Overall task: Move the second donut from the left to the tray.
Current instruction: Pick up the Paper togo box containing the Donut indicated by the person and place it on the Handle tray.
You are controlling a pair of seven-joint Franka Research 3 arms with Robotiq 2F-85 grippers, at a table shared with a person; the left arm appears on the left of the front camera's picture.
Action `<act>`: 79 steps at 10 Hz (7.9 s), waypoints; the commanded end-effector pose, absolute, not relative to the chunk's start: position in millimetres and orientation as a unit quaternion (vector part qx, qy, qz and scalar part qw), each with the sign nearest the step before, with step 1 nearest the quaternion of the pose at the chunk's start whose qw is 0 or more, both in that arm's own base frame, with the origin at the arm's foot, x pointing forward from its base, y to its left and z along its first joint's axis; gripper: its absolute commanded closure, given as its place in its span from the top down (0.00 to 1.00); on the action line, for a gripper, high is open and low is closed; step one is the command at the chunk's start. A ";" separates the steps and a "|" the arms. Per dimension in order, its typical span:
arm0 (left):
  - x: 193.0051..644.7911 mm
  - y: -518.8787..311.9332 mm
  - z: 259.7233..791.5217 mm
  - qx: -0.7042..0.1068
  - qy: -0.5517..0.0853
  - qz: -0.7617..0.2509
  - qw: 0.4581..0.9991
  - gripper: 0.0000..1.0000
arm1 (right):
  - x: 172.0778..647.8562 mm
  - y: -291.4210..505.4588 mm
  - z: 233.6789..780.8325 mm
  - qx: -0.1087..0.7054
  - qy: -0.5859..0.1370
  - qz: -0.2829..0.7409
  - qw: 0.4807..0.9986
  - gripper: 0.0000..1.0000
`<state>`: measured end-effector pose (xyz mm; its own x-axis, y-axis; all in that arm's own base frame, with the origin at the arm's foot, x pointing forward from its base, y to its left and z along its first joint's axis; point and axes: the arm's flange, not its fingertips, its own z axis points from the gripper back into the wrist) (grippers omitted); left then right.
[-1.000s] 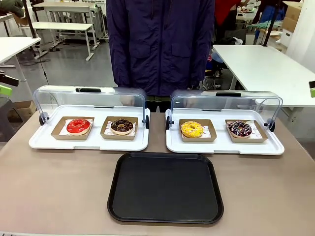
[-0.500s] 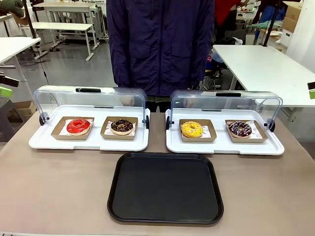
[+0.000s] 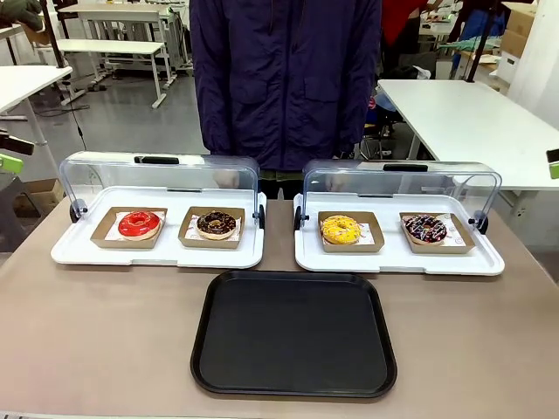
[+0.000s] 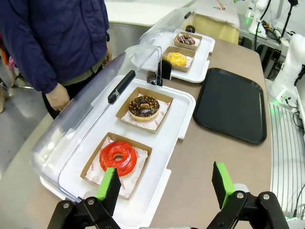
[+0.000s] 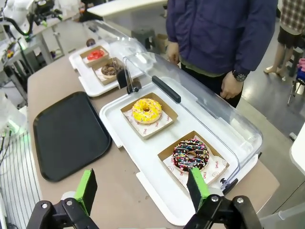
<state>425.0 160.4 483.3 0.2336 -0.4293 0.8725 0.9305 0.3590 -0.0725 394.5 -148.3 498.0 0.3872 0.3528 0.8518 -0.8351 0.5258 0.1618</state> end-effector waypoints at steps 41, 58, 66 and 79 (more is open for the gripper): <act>424.1 160.7 484.3 -0.316 -0.401 -0.475 0.717 1.00 | 396.5 -148.0 500.0 0.303 -0.410 0.384 0.770 1.00; 424.1 160.7 484.3 -0.316 -0.401 -0.475 0.717 1.00 | 396.5 -148.0 500.0 0.303 -0.410 0.384 0.770 1.00; 424.1 160.7 484.3 -0.316 -0.401 -0.475 0.717 1.00 | 396.5 -148.0 500.0 0.303 -0.410 0.384 0.770 1.00; 424.1 160.7 484.3 -0.316 -0.401 -0.475 0.717 1.00 | 396.5 -148.0 500.0 0.303 -0.410 0.384 0.770 1.00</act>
